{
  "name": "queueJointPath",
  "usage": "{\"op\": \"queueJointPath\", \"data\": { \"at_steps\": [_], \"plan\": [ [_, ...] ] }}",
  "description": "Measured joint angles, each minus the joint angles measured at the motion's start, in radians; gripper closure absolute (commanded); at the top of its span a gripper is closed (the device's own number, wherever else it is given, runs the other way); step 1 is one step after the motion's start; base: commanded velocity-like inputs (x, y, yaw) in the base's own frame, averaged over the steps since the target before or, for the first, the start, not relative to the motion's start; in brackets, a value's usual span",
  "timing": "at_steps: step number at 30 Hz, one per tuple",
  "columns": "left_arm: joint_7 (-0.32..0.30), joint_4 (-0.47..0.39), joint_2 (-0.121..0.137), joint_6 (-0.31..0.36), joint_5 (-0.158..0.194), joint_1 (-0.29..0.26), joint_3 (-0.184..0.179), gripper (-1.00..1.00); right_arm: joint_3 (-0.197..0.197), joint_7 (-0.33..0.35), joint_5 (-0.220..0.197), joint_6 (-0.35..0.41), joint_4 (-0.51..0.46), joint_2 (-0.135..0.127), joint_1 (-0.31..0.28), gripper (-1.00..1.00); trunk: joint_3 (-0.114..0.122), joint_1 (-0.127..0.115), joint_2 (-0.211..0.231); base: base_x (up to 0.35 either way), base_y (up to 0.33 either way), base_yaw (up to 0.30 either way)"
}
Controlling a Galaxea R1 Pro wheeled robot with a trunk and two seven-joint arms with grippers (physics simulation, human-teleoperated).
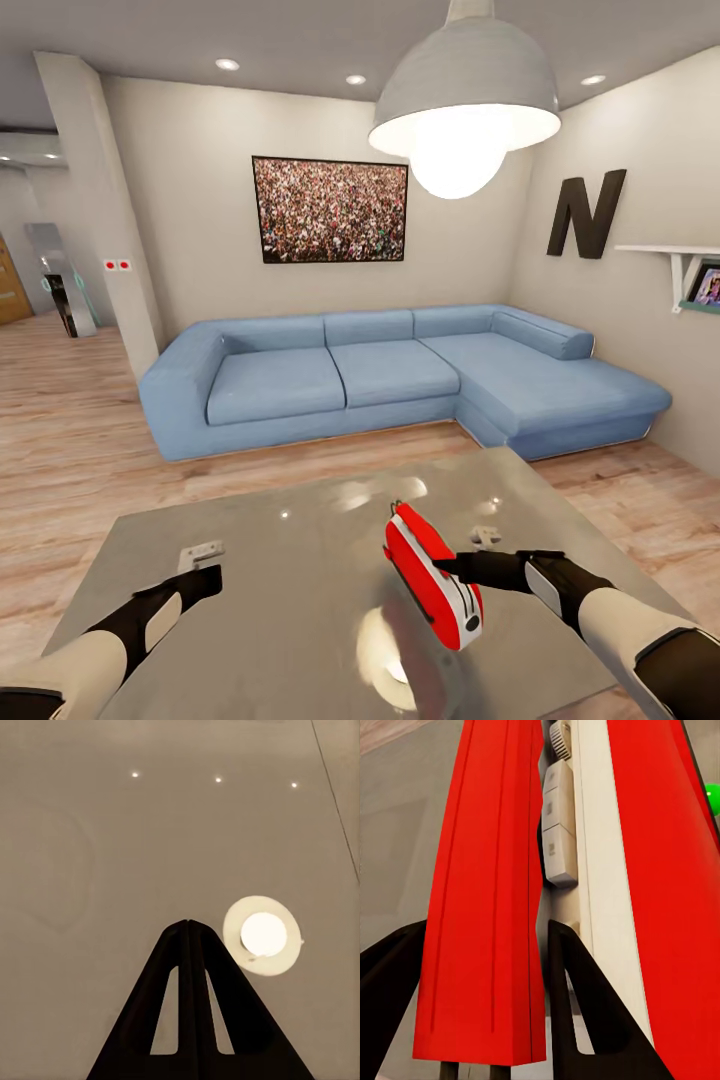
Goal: Turn on the radio receiver that's on the table in the living room.
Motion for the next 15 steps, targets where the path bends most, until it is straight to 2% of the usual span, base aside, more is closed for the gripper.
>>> {"op": "queueJointPath", "data": {
  "at_steps": [9, 15],
  "plan": [
    [0.000, 0.000, 0.003, 0.001, 0.000, 0.000, 0.000, 1.00, -0.001, 0.003, -0.003, 0.000, 0.000, 0.000, 0.000, 1.00, 0.000, 0.000, 0.000, 0.000, 0.000, 0.000],
    [0.000, 0.000, 0.003, 0.001, 0.000, 0.000, 0.000, 1.00, -0.003, 0.053, -0.006, 0.001, 0.006, -0.001, 0.001, 1.00, 0.000, 0.000, 0.000, 0.000, 0.000, 0.000]
  ]
}}
